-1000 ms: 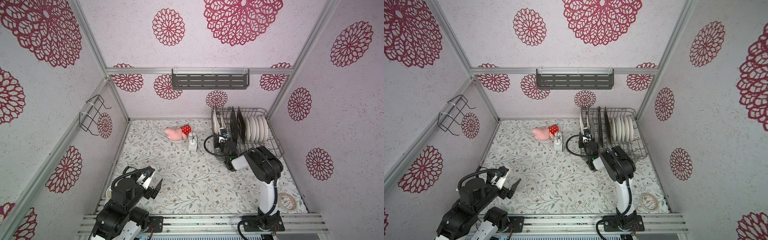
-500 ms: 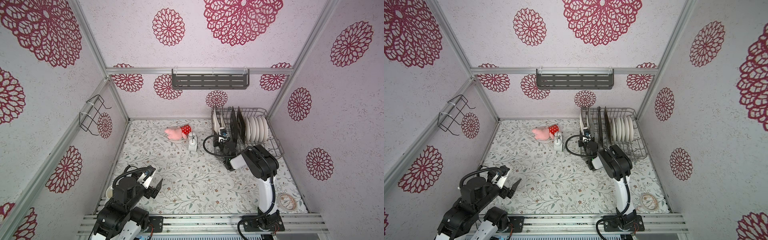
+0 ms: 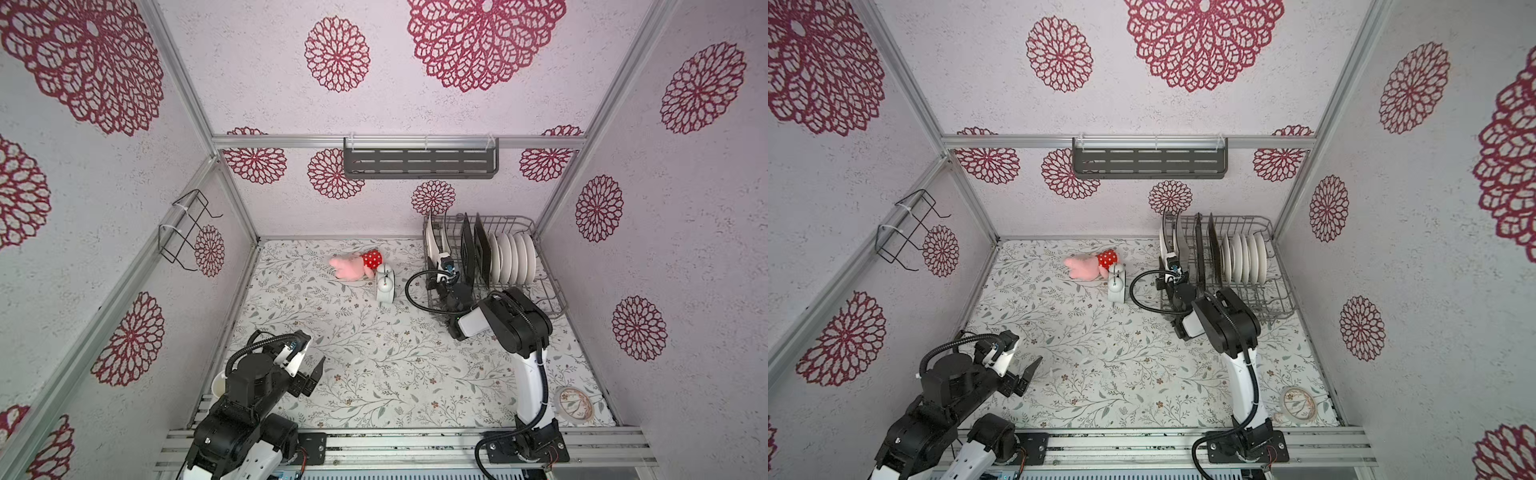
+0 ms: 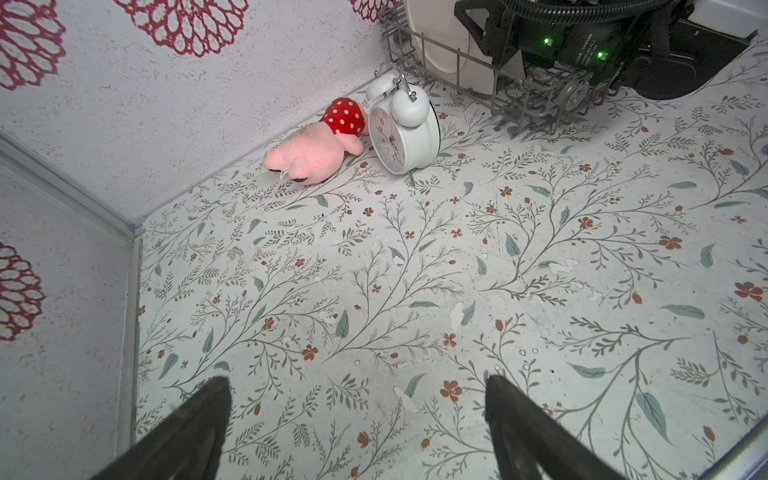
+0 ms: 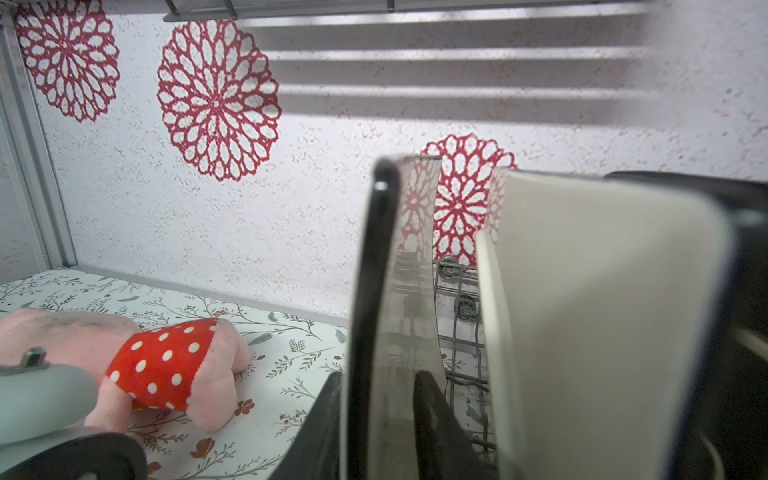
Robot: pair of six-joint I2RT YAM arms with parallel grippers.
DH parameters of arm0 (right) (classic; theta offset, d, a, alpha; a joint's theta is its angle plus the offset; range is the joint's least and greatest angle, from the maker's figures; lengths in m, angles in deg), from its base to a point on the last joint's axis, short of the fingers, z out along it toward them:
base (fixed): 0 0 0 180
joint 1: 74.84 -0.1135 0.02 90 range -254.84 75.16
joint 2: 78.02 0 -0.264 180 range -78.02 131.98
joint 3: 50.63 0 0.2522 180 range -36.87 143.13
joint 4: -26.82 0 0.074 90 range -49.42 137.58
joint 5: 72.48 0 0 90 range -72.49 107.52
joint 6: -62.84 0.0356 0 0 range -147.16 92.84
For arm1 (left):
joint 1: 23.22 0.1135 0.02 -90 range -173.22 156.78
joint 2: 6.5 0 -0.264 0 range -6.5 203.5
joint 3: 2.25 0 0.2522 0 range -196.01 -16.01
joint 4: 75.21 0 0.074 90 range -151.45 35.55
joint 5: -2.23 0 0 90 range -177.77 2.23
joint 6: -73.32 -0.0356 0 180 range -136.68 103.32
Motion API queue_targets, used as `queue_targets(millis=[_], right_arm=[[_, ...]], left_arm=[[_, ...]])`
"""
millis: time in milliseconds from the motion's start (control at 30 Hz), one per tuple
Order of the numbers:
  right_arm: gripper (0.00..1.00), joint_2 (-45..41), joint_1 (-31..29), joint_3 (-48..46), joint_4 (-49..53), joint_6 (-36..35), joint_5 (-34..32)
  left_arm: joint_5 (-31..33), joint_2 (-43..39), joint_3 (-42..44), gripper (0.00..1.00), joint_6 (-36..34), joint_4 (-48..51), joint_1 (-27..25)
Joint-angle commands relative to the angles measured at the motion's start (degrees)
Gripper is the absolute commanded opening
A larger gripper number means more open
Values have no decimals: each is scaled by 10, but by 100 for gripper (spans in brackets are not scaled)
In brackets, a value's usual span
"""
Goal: Unload the plates from the dish rack
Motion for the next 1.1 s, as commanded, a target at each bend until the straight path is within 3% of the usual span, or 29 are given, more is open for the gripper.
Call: queue_targets(millis=[0,233,1067], right_arm=[[31,-1,8,26,43,-5,7],[28,-8,8,41,98,-8,6],[7,-50,5,25,109,-4,25]], left_arm=[[-1,9,6,97,0,-19,-6],[3,15,6,97,0,-18,-12],[-6,-12,8,97,-4,-18,-16]])
